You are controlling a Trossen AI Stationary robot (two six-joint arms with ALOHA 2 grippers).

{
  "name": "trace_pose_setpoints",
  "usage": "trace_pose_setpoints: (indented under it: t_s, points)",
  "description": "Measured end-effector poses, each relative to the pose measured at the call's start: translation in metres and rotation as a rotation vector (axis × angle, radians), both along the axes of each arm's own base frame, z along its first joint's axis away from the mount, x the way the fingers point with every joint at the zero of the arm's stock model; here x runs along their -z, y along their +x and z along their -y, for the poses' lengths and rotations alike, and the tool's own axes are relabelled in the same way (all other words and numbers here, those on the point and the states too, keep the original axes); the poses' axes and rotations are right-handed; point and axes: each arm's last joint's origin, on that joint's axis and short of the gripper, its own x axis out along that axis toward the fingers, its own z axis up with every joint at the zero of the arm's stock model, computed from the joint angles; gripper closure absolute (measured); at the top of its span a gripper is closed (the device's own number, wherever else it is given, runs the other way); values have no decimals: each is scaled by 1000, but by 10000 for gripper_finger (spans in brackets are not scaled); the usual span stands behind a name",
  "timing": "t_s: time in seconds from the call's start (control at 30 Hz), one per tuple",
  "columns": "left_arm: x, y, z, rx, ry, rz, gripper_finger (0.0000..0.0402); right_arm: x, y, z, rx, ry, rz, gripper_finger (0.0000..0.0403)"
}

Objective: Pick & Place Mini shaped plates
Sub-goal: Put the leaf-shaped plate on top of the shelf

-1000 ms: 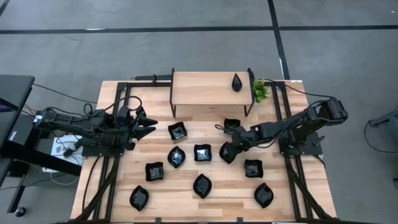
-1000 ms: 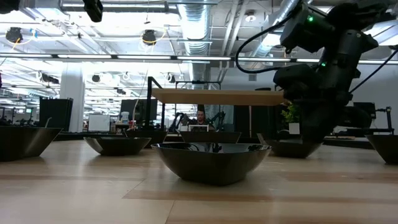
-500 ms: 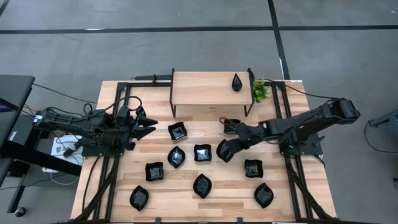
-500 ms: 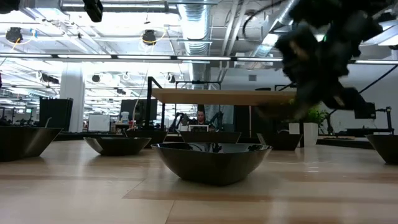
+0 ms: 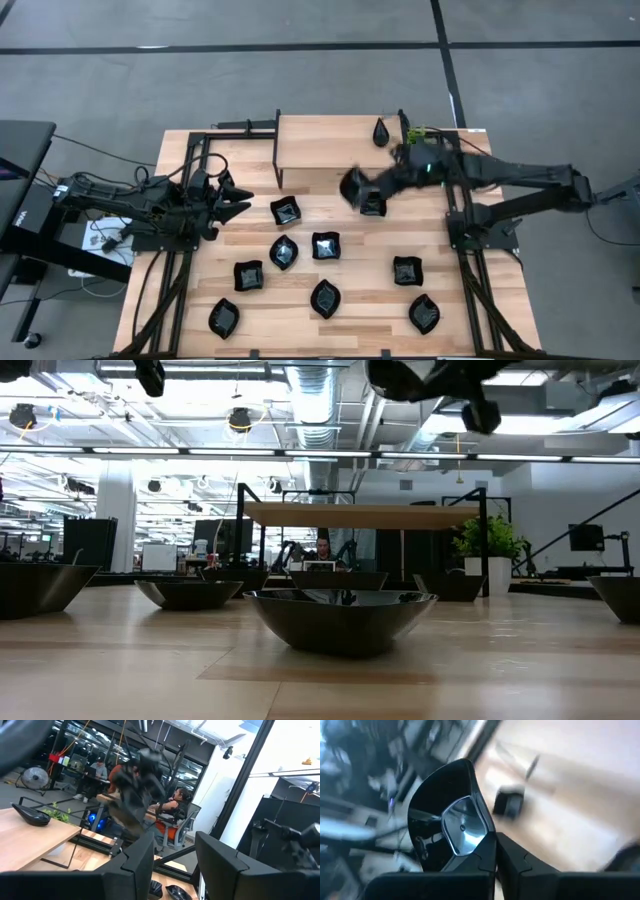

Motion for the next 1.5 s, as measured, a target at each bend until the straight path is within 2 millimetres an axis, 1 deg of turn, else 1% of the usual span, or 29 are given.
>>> trace_pose_setpoints:
  t_s: [0.07,0.13,0.2,0.27,0.33,0.5,0.57,0.67,0.73,0.87,1.13,1.3,1.4,1.5]
  points:
    - [0,0,0,0,0,-1,257,-18,1,17,53,-43,6,403]
    - [0,0,0,0,0,1,257,-30,2,34,96,-74,-31,403]
    - [0,0,0,0,0,2,257,-46,8,51,103,-100,-24,403]
    - [0,0,0,1,-6,4,257,-54,14,69,115,-106,-63,403]
    - [0,0,0,4,-16,4,257,-59,25,87,103,-115,-114,403]
    - [0,0,0,5,-23,5,257,-57,53,134,63,-99,-226,403]
    - [0,0,0,5,-23,4,257,-54,62,150,58,-86,-272,403]
    - [0,0,0,5,-23,5,257,-40,69,173,71,-18,-373,403]
    - [0,0,0,6,-23,4,257,-28,71,183,75,28,-443,403]
    - [0,0,0,1,-6,5,257,-8,74,194,83,69,-540,403]
    - [0,0,-1,-34,-6,3,257,11,85,199,79,97,-592,403]
    - [0,0,-1,-43,16,3,257,12,92,207,86,56,-541,403]
    - [-1,0,-1,-43,16,4,257,21,89,210,83,86,-587,403]
    - [-1,0,-1,-44,18,4,257,23,86,213,84,94,-610,403]
